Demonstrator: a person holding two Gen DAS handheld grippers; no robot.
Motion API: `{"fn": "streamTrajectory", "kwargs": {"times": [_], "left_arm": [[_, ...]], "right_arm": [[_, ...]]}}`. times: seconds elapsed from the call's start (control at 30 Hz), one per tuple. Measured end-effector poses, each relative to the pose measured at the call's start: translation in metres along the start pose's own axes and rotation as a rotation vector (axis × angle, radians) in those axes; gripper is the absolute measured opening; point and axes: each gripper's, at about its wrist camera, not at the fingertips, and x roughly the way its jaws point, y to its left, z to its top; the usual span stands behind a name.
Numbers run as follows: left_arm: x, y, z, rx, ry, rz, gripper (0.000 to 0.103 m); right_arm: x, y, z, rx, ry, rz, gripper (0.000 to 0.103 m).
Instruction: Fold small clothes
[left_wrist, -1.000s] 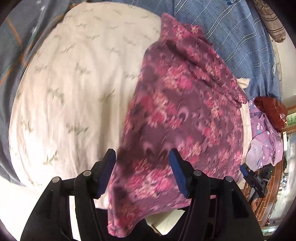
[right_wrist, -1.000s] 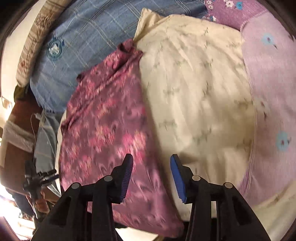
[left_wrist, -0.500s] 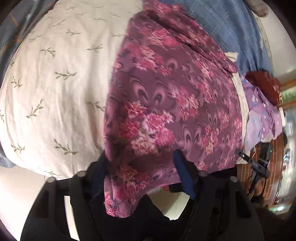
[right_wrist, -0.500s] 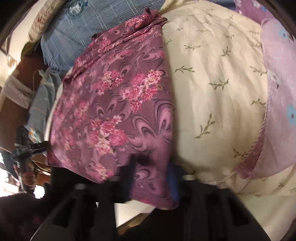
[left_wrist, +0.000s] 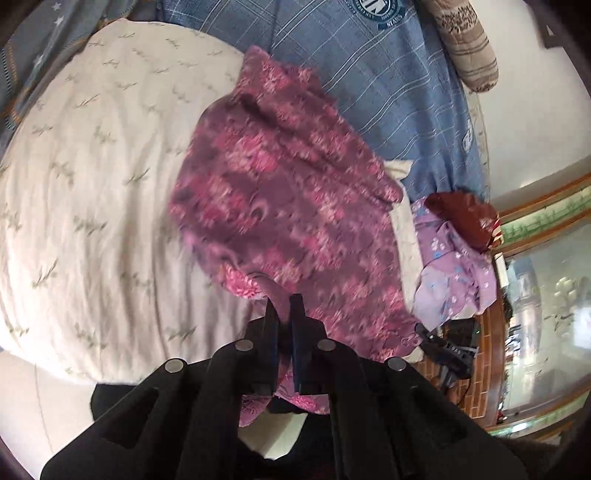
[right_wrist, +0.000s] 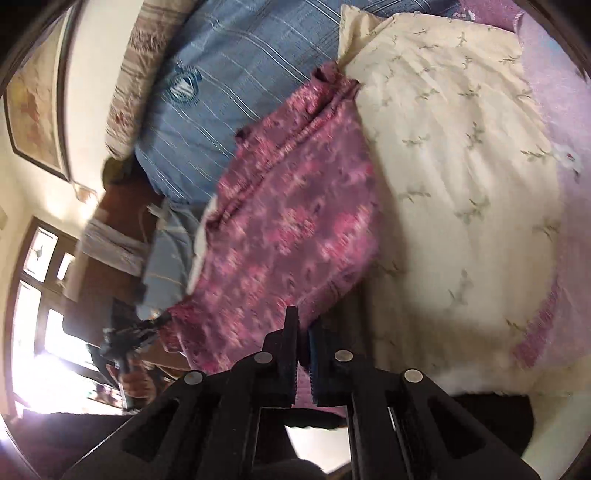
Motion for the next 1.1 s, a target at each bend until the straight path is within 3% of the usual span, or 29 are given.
{"fn": "streamTrajectory", "kwargs": {"times": [0.23,0.37,0.43,0.47,0.57,0.6,0.67,0.7,0.73,0.8,0.87,1.0,1.1], "left_arm": [[0.031,-0.018,0.084,-0.018,-0.045,0.0,0.003],[0.055,-0.037,0.158,0.005,-0.101,0.089,0.003],[0.064,-0.048,0.206,-0.006,-0.164,0.124,0.003],[0.069,-0.051,0.226,-0.014,-0.194,0.142,0.004],[0.094,-0.048,0.28,-0.049,-0.208,0.333,0.007],[0.096,-0.038,0.29,-0.103,-0.194,0.325,0.007],[0.087,-0.027,0.287,-0.151,-0.211,0.242,0.01],[0.078,-0.025,0.279,-0.135,-0.238,0.221,0.017],[0.071,-0.023,0.27,-0.124,-0.249,0.223,0.032],[0.066,-0.022,0.249,-0.116,-0.24,0.188,0.052],[0.068,-0.021,0.213,-0.098,-0.206,0.128,0.052],[0.089,-0.012,0.155,-0.086,-0.098,0.068,0.055],[0.112,0.0,0.131,-0.114,-0.031,0.069,0.055]], "right_arm": [[0.038,0.008,0.075,0.052,-0.073,0.151,0.004],[0.06,0.021,0.153,0.022,-0.121,0.187,0.004],[0.064,0.026,0.202,0.014,-0.186,0.185,0.004],[0.067,0.027,0.224,0.01,-0.217,0.173,0.005],[0.086,0.025,0.275,-0.013,-0.273,-0.109,0.01],[0.09,0.023,0.281,-0.016,-0.273,-0.169,0.01],[0.092,0.019,0.275,-0.019,-0.265,-0.163,0.01],[0.089,0.018,0.265,-0.038,-0.262,-0.161,0.012],[0.088,0.018,0.258,-0.051,-0.259,-0.173,0.015],[0.088,0.015,0.241,-0.048,-0.224,-0.186,0.024],[0.089,0.011,0.218,-0.013,-0.174,-0.116,0.026],[0.101,0.011,0.165,0.02,-0.078,-0.028,0.051],[0.114,0.013,0.14,0.034,-0.032,-0.039,0.052]]}}
